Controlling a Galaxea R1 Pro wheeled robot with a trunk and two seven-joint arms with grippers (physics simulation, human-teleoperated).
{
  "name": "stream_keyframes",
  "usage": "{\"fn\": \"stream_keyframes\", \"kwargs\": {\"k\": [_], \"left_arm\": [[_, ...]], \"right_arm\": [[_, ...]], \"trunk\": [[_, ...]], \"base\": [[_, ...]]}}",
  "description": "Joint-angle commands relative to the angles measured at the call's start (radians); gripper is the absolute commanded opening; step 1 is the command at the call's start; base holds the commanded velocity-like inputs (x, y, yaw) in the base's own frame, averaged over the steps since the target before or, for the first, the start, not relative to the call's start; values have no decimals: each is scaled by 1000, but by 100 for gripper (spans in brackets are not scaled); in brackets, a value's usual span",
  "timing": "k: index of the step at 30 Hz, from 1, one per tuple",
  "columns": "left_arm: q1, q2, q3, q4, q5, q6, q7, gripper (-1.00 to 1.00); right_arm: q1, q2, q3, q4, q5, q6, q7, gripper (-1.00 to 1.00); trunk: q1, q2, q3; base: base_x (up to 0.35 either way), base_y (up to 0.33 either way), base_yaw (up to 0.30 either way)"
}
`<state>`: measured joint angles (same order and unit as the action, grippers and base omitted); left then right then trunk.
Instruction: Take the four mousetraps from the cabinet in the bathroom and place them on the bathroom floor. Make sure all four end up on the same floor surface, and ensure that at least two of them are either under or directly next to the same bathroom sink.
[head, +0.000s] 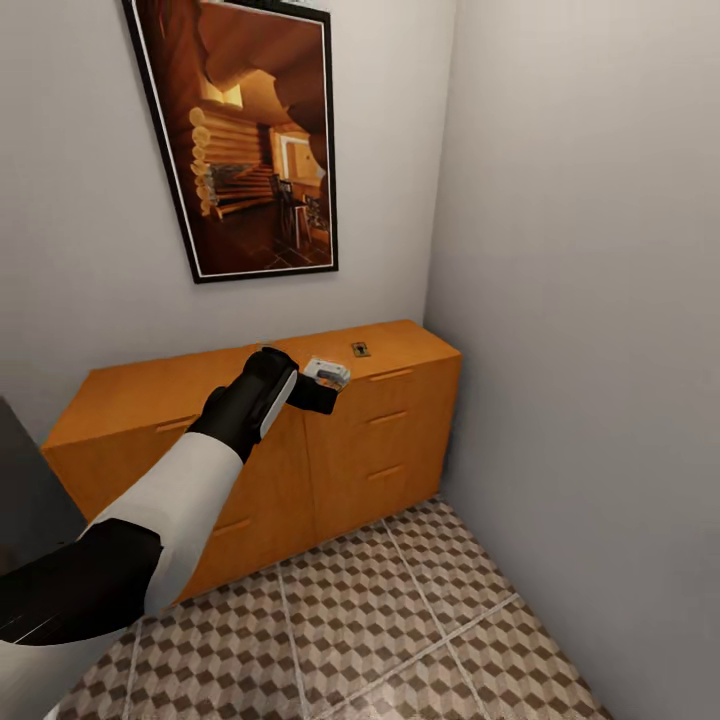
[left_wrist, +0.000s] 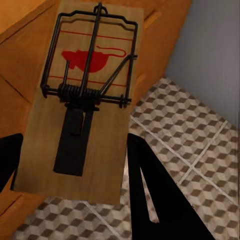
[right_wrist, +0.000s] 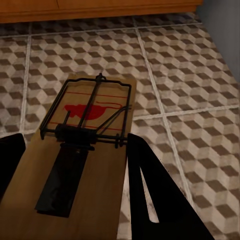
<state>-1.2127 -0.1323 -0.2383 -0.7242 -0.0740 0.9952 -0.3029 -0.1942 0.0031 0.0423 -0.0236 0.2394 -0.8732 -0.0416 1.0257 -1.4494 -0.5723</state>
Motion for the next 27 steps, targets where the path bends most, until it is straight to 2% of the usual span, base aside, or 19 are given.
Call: {"fn": "stream_keyframes", "kwargs": {"k": [1, 12, 14, 19, 22, 26, 27], "left_arm": [[-1, 0, -1, 5, -10, 2, -7, -100], [-1, -1, -1, 89, -10, -3, -10, -100], [-1, -3, -1, 125, -10, -21, -10, -100], [-1, -6, -2, 241, -10, -128, -10, -100], [0, -8, -3, 338, -10, -222, -8, -100], [12, -13, -3, 542, -10, -448, -3, -100], [13, -14, -3, 572, -10, -481, -3, -100]], "right_arm": [[-1, 0, 4, 1, -2, -3, 2, -100], [-1, 0, 4, 1, -2, -3, 2, -100], [-1, 0, 4, 1, -2, -3, 2, -100], [-1, 0, 4, 1, -2, -3, 2, -100], [-1, 0, 4, 1, -2, -3, 2, -100], [-1, -1, 4, 1, -2, -3, 2, -100], [-1, -1, 4, 1, -2, -3, 2, -100]], "trunk": [[-1, -1, -1], [-1, -1, -1], [-1, -1, -1], [-1, -1, -1], [-1, -1, -1], [-1, -1, -1], [-1, -1, -1]], "base": [[-342, 0, 0], [-343, 0, 0], [-217, 0, 0], [-68, 0, 0], [-15, 0, 0], [-4, 0, 0], [-1, 0, 0]]}}
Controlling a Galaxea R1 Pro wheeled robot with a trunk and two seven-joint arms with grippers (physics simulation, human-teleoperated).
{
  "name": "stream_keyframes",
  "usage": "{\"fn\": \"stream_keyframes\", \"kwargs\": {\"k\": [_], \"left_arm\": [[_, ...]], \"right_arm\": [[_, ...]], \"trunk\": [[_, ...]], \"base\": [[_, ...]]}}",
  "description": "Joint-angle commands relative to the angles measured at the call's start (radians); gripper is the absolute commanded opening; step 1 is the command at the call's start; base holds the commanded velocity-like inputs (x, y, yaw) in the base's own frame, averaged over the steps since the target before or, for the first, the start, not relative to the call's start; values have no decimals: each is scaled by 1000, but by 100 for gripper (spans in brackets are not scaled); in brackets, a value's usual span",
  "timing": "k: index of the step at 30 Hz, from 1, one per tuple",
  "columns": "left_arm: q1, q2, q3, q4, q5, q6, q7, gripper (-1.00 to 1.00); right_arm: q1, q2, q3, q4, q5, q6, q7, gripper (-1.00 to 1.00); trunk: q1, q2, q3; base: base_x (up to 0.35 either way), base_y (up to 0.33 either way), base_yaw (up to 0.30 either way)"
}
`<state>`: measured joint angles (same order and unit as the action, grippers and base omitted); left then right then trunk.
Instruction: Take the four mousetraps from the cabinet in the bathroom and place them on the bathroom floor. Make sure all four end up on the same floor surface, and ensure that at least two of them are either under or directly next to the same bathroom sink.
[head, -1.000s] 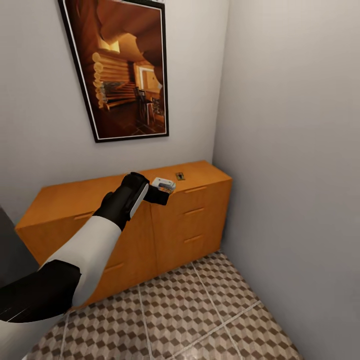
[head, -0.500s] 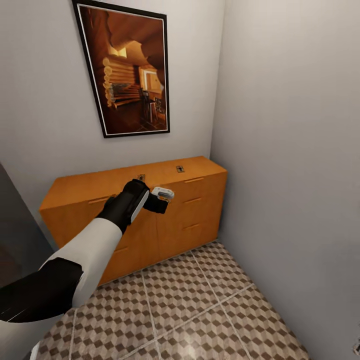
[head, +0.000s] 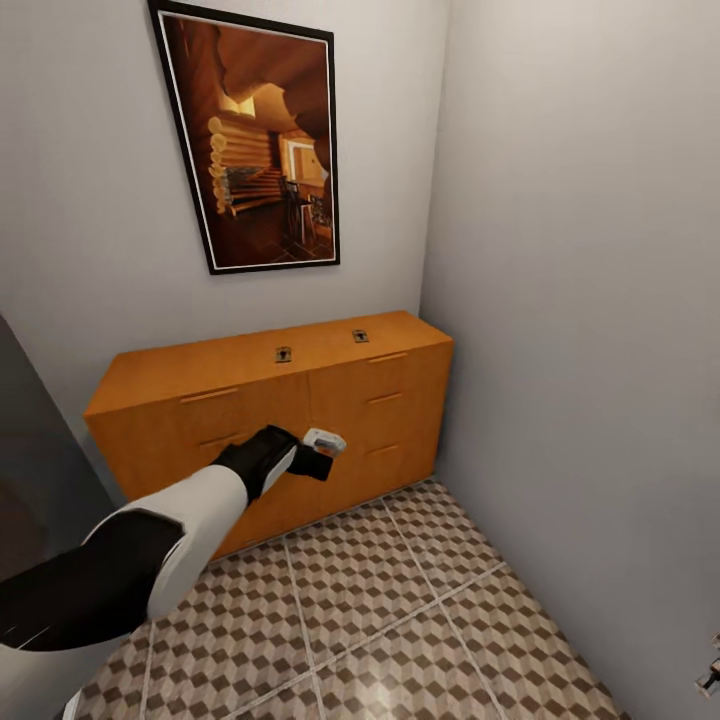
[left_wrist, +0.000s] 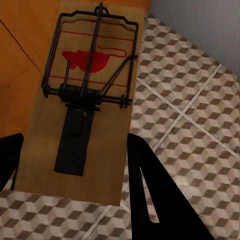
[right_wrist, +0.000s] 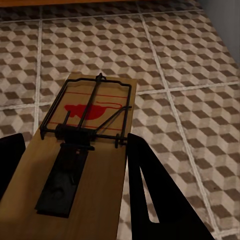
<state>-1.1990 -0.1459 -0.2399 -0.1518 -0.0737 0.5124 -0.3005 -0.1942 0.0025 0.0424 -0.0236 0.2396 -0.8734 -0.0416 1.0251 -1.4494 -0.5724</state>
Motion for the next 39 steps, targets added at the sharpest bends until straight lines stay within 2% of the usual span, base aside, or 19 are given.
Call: {"fn": "stream_keyframes", "kwargs": {"k": [1, 3, 5, 11, 15, 18, 19, 22, 26, 29, 31, 32, 33, 37, 39], "left_arm": [[2, 0, -1, 61, -11, -68, -5, -100], [6, 1, 0, 163, -10, -204, -3, -100], [32, 5, 2, 208, -8, -316, -2, -100], [162, 14, 3, 229, -8, -401, 9, -100], [280, 18, 4, 231, -8, -533, 84, -100], [362, 26, 4, 231, -8, -589, 130, -100], [375, 29, 4, 232, -8, -597, 134, -100], [444, 48, 4, 233, -8, -672, 148, -100], [509, 74, 4, 233, -8, -754, 153, -100], [559, 95, 4, 233, -7, -828, 158, -100], [596, 109, 4, 233, -5, -911, 178, -100], [635, 116, 4, 233, -5, -983, 227, -100], [643, 117, 5, 233, -5, -998, 242, -100], [698, 121, 5, 233, -5, -1096, 367, -100], [712, 121, 5, 233, -5, -1136, 410, -100]], "right_arm": [[-1, 0, 4, 1, -2, -3, 2, -100], [-1, 0, 4, 1, -2, -3, 1, -100], [-1, 0, 4, 1, -2, -3, 0, -100], [-1, 0, 4, 1, -2, -2, -1, -100], [-1, -1, 1, 1, -2, -2, -1, -100], [-1, -1, -2, 1, -2, 0, -2, -100], [-1, -1, -2, 0, -2, 0, -3, -100], [-1, -2, -5, -5, -4, 6, -6, -100], [-1, -2, -6, -39, -5, 22, -33, -100], [-1, -1, -6, -88, -5, 70, -69, -100], [-1, -1, -6, -149, -5, 138, -87, -100], [-1, -1, -6, -230, -6, 235, -95, -100], [-1, -1, -6, -251, -6, 260, -96, -100], [-1, 6, -6, -397, -9, 430, -99, -100], [-1, 11, -6, -433, -9, 476, -99, -100]], "trunk": [[0, -1, -1], [0, -1, -1], [0, -1, -1], [0, -1, -1], [0, -1, -1], [0, -1, -1], [0, -1, -1], [0, -1, -1], [0, -1, -1], [0, -1, -1], [0, -1, -1], [0, -1, -1], [0, -1, -1], [0, -1, -1], [0, -1, -1]], "base": [[0, 0, 0], [0, 0, 0], [0, 0, 0], [0, 0, 0], [0, 0, 0], [0, 0, 0], [0, 0, 0], [0, 0, 0], [0, 0, 0], [0, 0, 0], [0, 0, 0], [0, 0, 0], [0, 0, 0], [0, 0, 0], [0, 0, 0]]}}
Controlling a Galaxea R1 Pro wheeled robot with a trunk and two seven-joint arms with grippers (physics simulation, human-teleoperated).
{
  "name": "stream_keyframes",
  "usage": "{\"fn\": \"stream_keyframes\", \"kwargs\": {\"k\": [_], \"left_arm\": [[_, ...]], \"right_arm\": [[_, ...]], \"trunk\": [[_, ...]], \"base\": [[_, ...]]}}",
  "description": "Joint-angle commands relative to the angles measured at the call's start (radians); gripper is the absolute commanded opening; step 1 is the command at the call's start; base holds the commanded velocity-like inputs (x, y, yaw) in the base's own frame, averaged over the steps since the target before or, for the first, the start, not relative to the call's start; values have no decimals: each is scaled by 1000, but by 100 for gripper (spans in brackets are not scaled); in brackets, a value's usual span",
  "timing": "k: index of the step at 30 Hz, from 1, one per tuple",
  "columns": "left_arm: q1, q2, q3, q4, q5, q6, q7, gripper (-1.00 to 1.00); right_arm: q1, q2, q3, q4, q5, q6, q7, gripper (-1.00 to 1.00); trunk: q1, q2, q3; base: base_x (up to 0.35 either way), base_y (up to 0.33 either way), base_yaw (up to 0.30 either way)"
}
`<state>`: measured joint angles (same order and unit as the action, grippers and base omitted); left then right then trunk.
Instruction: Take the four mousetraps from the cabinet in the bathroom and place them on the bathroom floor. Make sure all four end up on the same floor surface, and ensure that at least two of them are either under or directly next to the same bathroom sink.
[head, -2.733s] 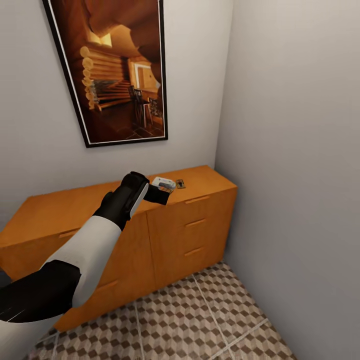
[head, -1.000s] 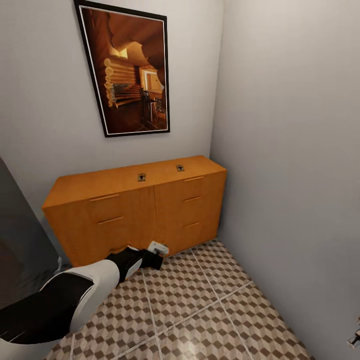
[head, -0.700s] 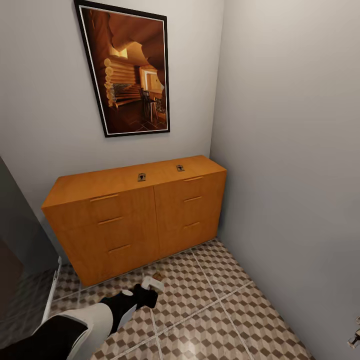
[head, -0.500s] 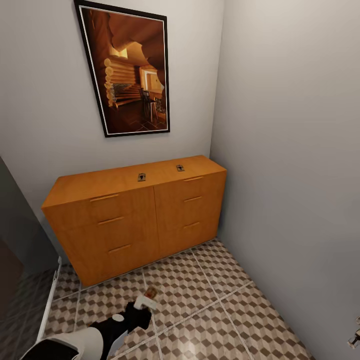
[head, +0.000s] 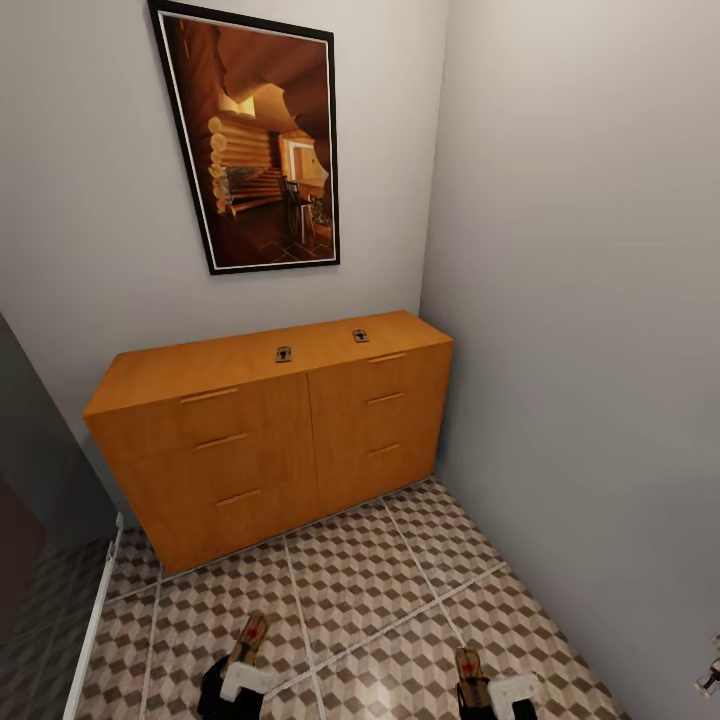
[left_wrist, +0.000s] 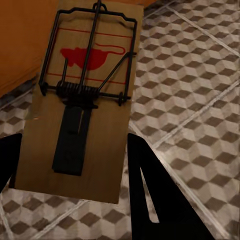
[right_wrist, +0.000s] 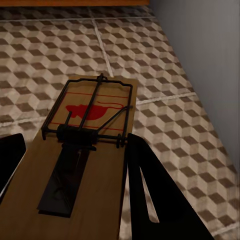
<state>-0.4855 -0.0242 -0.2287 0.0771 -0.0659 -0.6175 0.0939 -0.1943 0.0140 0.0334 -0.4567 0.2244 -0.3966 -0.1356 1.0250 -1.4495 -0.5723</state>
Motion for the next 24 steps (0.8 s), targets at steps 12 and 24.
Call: {"fn": "stream_keyframes", "kwargs": {"k": [12, 24], "left_arm": [[25, -2, -5, 4, 153, -86, 157, -100], [25, -3, -5, 4, 188, -82, 156, -100]], "right_arm": [[-1, 9, 6, -49, 7, -1, -2, -100], [-1, 7, 5, -29, 7, -14, -4, -100]], "trunk": [[0, -1, -1], [0, -1, -1]], "base": [[0, 0, 0], [0, 0, 0]]}}
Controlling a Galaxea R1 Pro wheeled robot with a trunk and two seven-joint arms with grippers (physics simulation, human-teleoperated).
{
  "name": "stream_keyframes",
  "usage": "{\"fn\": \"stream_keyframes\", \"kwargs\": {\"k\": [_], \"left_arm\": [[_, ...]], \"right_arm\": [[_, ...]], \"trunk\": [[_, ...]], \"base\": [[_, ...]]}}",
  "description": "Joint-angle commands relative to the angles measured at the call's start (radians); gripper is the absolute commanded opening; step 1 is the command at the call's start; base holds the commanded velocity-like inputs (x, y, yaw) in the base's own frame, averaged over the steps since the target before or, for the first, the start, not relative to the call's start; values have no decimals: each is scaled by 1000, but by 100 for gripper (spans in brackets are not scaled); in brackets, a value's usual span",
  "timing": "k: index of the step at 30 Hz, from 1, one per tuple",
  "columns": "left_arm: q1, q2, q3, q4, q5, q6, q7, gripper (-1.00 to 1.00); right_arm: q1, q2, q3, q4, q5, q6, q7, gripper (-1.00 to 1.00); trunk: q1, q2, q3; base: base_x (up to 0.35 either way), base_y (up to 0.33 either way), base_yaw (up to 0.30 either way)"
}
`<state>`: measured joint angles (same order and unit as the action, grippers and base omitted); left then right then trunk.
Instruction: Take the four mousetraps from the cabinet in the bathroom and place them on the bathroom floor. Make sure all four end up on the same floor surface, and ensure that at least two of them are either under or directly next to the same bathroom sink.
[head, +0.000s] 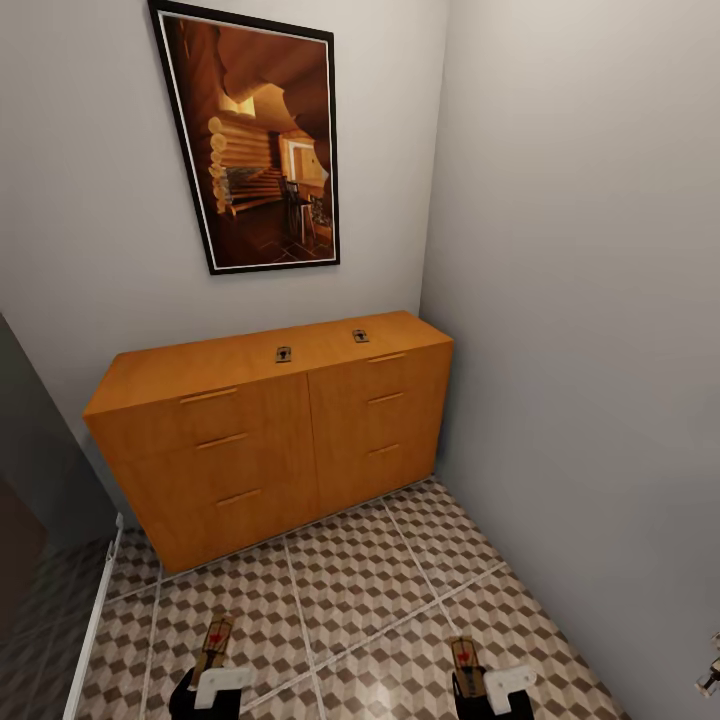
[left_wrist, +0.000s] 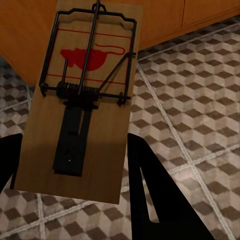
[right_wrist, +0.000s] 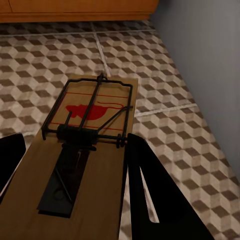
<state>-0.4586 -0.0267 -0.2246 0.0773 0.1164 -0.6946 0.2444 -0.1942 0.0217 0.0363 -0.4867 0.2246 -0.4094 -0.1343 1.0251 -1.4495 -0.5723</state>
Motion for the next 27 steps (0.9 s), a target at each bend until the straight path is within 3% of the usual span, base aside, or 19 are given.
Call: {"fn": "stream_keyframes", "kwargs": {"k": [1, 11, 27], "left_arm": [[-2, -1, -9, 3, 6, -5, 5, -100], [-2, -1, -9, 4, 6, -5, 3, -100], [-2, -2, -9, 4, 6, -3, 3, -100]], "right_arm": [[-1, -1, 2, 2, 7, -2, -5, -100], [-1, -1, 1, 13, 7, -2, -7, -100], [-1, -3, -1, 14, 7, -2, -8, -100]], "trunk": [[0, -1, -1], [0, -1, -1], [0, -1, 10]], "base": [[0, 0, 0], [0, 0, -25], [0, 0, -264]]}}
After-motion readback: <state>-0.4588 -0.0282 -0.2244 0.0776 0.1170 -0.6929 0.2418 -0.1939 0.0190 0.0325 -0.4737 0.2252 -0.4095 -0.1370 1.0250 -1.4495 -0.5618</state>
